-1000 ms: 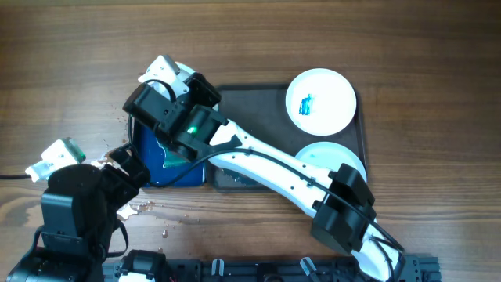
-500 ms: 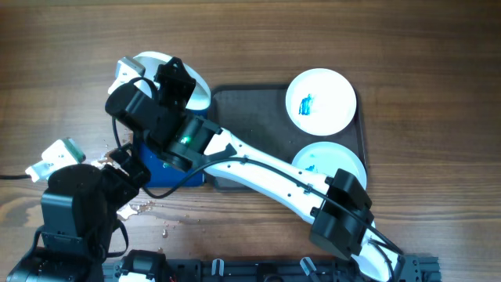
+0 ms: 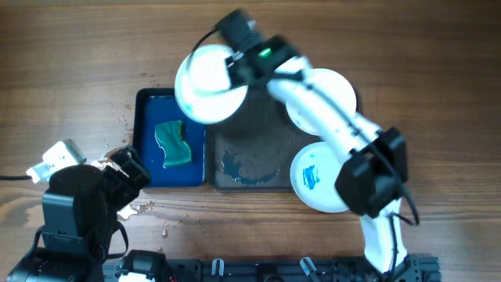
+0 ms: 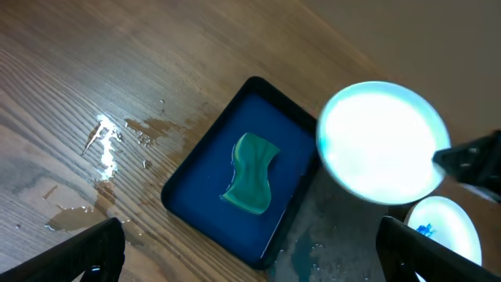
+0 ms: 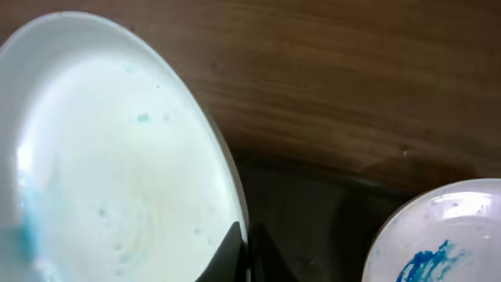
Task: Clean dirty plates on tray and stack at the side
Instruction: 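Set the plate on the table right of the trays, open right gripper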
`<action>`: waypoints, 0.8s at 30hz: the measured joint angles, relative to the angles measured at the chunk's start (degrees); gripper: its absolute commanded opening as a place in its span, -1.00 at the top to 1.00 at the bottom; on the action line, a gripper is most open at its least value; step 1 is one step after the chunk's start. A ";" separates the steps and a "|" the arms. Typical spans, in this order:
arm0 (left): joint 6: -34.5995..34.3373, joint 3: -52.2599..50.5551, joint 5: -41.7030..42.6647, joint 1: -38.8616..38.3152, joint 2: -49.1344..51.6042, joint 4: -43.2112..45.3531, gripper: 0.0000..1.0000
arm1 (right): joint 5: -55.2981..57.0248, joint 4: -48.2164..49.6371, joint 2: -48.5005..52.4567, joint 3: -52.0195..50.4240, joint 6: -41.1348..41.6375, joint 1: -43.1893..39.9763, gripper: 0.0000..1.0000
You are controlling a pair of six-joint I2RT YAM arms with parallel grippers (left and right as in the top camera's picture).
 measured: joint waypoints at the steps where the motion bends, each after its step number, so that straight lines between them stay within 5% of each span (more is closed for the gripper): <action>1: 0.00 0.00 -0.02 0.00 0.11 0.00 -1.00 | -4.96 -0.74 -0.11 0.00 0.72 -3.56 0.91; 6: 0.00 -2.14 1.14 0.00 5.38 0.00 -1.00 | -19.56 -9.57 -1.22 0.04 2.84 -23.45 0.91; 15: -0.11 -3.34 5.40 0.00 19.34 3.08 -1.00 | -17.75 -18.49 -1.25 -0.24 1.73 -56.96 0.91; 24: -0.22 -3.34 8.24 0.00 21.86 5.05 -1.00 | -12.63 -15.23 4.87 -9.09 0.85 -63.19 0.91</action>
